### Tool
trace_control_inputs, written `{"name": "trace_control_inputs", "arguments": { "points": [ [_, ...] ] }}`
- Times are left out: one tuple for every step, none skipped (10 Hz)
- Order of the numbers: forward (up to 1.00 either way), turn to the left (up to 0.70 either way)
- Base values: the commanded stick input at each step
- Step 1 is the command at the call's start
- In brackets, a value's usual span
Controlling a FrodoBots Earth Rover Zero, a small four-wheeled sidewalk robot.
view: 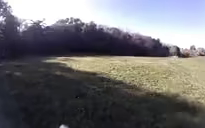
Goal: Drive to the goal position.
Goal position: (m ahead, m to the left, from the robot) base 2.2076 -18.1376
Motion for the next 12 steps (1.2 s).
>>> {"name": "trace_control_inputs", "arguments": {
  "points": [
    [0.07, 0.00],
    [0.07, 0.00],
    [0.07, 0.00],
    [0.07, 0.00],
    [0.07, 0.00],
    [0.07, 0.00],
    [0.07, 0.00],
    [0.07, 0.00],
    [0.07, 0.00],
    [0.35, -0.15],
    [0.54, -0.26],
    [0.77, -0.39]
  ]
}}
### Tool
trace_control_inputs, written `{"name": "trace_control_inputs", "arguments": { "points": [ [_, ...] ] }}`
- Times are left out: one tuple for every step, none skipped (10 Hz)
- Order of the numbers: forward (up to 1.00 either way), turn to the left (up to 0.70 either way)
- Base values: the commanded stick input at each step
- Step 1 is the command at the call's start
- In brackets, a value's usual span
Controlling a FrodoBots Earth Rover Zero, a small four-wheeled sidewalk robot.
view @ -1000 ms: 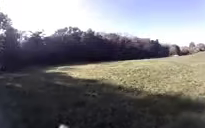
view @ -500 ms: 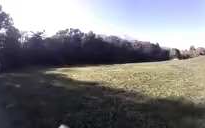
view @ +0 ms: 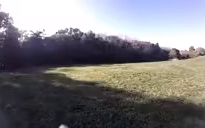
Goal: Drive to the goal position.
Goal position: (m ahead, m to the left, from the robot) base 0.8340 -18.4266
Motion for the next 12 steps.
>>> {"name": "trace_control_inputs", "arguments": {
  "points": [
    [0.80, -0.36],
    [0.82, -0.33],
    [0.84, -0.33],
    [0.84, -0.33],
    [0.84, -0.33],
    [0.84, -0.33],
    [0.84, -0.33],
    [0.84, -0.33],
    [0.84, -0.34],
    [0.84, -0.34],
    [0.84, -0.33],
    [0.84, -0.33]
  ]
}}
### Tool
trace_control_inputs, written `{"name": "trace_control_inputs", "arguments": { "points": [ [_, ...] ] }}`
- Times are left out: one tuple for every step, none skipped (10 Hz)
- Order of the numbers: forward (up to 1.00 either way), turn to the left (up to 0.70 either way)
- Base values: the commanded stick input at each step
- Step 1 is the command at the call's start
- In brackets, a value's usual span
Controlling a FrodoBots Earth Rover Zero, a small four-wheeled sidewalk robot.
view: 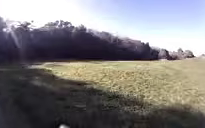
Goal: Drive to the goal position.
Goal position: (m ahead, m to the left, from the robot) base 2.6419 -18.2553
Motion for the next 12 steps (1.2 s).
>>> {"name": "trace_control_inputs", "arguments": {
  "points": [
    [0.84, -0.33],
    [0.84, -0.33],
    [0.83, -0.33],
    [0.84, -0.33],
    [0.84, -0.33],
    [0.83, -0.33],
    [0.84, -0.33],
    [0.84, -0.32],
    [0.84, -0.32],
    [0.84, -0.32],
    [0.84, -0.32],
    [0.84, -0.32]
  ]
}}
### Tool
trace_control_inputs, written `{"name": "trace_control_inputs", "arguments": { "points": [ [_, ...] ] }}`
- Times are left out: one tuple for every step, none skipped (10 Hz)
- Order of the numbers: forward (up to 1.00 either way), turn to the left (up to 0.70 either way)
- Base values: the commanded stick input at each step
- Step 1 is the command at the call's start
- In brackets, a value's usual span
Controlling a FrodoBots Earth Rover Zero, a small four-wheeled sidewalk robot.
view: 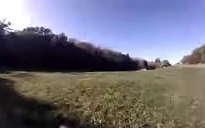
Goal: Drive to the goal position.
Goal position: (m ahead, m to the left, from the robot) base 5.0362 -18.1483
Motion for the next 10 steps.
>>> {"name": "trace_control_inputs", "arguments": {
  "points": [
    [0.84, -0.32],
    [0.83, -0.32],
    [0.83, -0.25],
    [0.82, -0.19],
    [0.50, 0.00],
    [0.29, 0.00],
    [0.07, 0.00],
    [0.07, 0.00],
    [0.06, 0.00],
    [0.05, 0.00]
  ]
}}
